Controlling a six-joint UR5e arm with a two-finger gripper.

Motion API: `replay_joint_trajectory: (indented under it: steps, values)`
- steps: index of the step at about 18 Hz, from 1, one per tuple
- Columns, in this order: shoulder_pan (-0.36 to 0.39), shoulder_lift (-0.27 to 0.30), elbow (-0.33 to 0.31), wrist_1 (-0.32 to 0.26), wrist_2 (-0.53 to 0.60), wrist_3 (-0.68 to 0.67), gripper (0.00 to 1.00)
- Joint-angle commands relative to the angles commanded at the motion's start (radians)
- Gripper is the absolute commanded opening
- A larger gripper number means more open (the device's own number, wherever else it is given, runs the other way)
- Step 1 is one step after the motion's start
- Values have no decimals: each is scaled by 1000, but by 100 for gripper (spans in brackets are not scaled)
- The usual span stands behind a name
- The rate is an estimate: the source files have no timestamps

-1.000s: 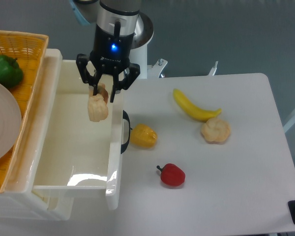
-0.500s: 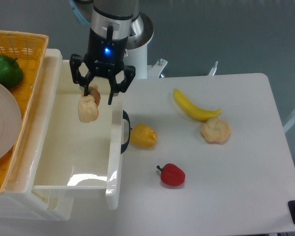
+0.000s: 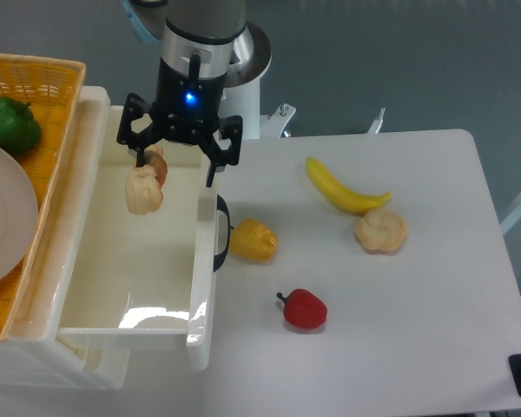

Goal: Place the square bread in the upper white drawer
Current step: 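Hold the bread above the drawer and open the gripper to release it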

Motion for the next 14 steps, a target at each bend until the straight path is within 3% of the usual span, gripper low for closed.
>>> replay_joint_trajectory:
  steps: [8,11,14]
  values:
    - [0,-31,5,20,8,-2,100]
    - [0,-48,0,64,9,-6,100]
    - [0,-49,-2,71,9,-5,100]
